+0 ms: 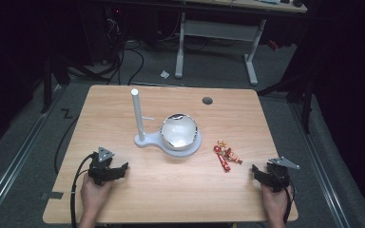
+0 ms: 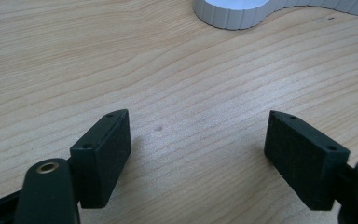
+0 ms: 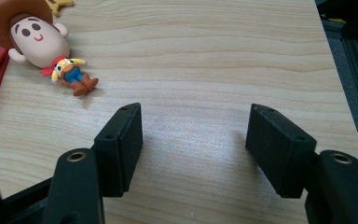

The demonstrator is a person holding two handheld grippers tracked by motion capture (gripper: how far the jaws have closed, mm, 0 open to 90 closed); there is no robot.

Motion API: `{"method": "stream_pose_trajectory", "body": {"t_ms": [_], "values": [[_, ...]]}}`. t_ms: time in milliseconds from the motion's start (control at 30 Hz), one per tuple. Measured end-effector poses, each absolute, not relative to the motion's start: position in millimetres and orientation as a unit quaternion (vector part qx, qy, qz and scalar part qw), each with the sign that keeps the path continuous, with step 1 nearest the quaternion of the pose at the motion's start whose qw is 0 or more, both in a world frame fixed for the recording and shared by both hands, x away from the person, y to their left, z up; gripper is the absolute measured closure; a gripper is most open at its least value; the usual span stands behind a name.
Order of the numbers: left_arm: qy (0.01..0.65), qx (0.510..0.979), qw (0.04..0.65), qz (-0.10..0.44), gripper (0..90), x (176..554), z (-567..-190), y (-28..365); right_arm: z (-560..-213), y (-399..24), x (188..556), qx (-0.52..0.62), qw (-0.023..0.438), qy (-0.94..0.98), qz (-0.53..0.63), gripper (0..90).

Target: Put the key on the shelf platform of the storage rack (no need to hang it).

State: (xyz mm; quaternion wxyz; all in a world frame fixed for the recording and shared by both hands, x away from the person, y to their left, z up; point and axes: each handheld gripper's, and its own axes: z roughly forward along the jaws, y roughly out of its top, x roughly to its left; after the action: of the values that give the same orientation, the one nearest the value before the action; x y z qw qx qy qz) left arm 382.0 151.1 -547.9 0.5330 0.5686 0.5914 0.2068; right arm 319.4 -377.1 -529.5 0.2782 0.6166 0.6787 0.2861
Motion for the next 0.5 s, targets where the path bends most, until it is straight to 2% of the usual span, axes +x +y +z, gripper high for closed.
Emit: {"method": "stream_pose_trajectory", "body": {"t_ms": [500], "values": [[0.591,0.569,0.533,0.207,23.0,381.9,-547.9,151.1,-529.5,-375.2,320.3,0.613,0.269,0.686,0.286,28.9]]}}
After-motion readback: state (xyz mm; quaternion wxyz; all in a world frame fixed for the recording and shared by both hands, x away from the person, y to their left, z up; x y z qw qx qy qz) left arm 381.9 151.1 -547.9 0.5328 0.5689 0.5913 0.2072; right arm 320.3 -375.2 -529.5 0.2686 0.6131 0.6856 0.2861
